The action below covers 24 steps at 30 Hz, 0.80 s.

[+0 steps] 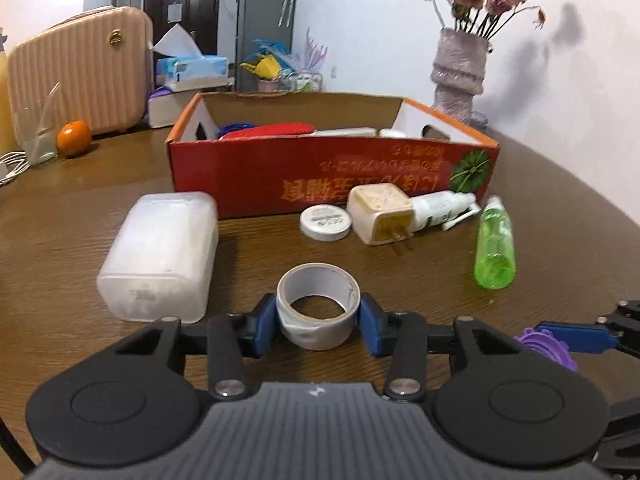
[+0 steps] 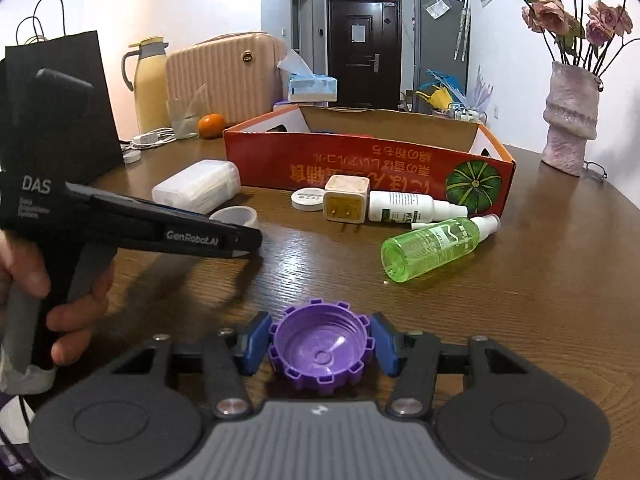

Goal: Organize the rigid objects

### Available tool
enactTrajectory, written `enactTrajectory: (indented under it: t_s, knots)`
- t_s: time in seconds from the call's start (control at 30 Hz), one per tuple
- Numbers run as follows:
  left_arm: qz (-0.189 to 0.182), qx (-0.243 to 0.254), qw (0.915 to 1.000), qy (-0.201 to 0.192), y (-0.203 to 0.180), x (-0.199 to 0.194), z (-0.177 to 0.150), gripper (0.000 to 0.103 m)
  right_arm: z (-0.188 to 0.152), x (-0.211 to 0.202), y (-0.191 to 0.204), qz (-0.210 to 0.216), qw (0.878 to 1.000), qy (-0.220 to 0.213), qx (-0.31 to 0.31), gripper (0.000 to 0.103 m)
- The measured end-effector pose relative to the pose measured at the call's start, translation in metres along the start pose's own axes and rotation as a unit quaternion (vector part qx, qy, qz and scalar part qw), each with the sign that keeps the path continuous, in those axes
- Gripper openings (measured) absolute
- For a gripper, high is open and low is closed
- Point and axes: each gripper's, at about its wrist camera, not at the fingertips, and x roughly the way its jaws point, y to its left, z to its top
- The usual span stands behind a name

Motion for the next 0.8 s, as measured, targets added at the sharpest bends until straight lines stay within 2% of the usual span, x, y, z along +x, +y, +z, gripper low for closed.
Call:
enactTrajectory:
  t_s: [0.17, 0.3, 0.8]
  knots:
    - [0.01, -0.003, 0.9999, -0.004, -0.001, -0.008, -0.002, 0.044, 0.004, 0.002, -0.003, -0.007, 1.0, -0.001, 0.005, 0.053]
    - [0.012, -0.004, 0.9998, -0.018, -0.005, -0.031, -0.007, 0.044, 0.005, -0.009, 0.001, -0.007, 1.0, -0.013, 0.002, 0.053]
    - [0.001, -0.008, 0.9954, -0.095, -0.023, -0.16, -0.045, 0.044, -0.007, -0.106, 0.044, -0.035, 0.995, -0.095, -0.019, 0.053]
